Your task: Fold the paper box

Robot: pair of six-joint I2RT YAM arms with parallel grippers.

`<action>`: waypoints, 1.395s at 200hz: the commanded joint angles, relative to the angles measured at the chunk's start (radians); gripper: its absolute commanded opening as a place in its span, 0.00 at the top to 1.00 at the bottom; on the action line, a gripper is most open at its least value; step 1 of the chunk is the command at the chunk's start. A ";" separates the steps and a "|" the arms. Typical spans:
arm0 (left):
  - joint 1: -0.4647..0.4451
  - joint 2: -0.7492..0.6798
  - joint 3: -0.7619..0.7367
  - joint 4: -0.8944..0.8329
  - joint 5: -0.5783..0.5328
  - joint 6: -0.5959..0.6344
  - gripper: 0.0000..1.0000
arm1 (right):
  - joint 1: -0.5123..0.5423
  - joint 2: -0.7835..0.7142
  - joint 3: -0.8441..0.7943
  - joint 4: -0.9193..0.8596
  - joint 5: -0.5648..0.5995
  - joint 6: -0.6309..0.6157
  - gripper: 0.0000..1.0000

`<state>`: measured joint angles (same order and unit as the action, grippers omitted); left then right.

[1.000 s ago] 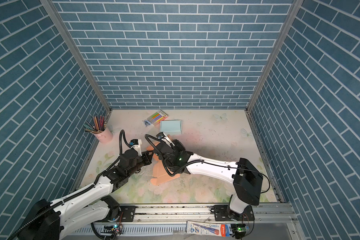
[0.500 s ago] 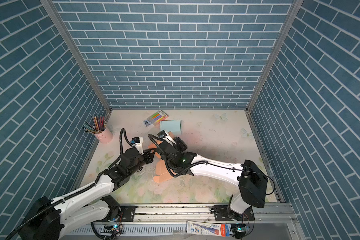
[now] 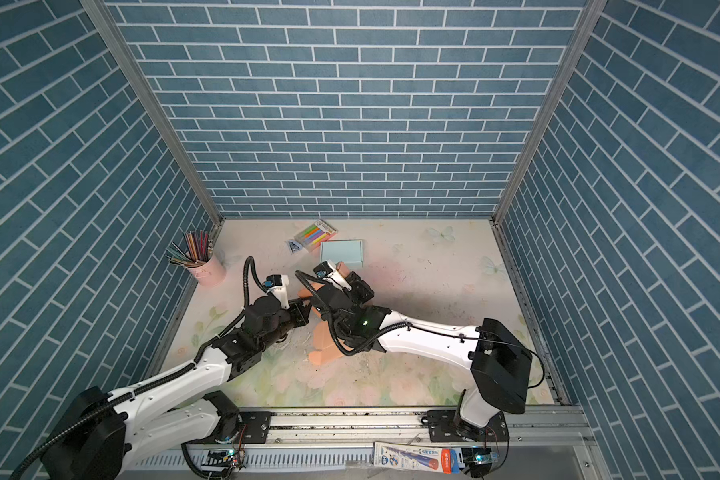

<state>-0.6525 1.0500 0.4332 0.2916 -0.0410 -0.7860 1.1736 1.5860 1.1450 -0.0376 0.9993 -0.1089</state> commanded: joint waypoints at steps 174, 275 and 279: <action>-0.021 -0.039 -0.002 -0.027 -0.040 0.026 1.00 | 0.104 -0.240 -0.217 0.152 -0.148 0.077 0.48; -0.069 -0.073 0.053 -0.051 0.003 0.296 0.98 | -0.113 -0.762 -0.318 0.138 -1.032 0.284 0.34; -0.081 -0.073 0.057 -0.049 0.006 0.313 0.98 | -0.137 -0.775 -0.313 0.120 -1.032 0.301 0.34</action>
<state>-0.6930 0.9874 0.4416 0.2386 -0.0685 -0.6056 1.1545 0.8986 0.8028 0.1093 0.2703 0.0578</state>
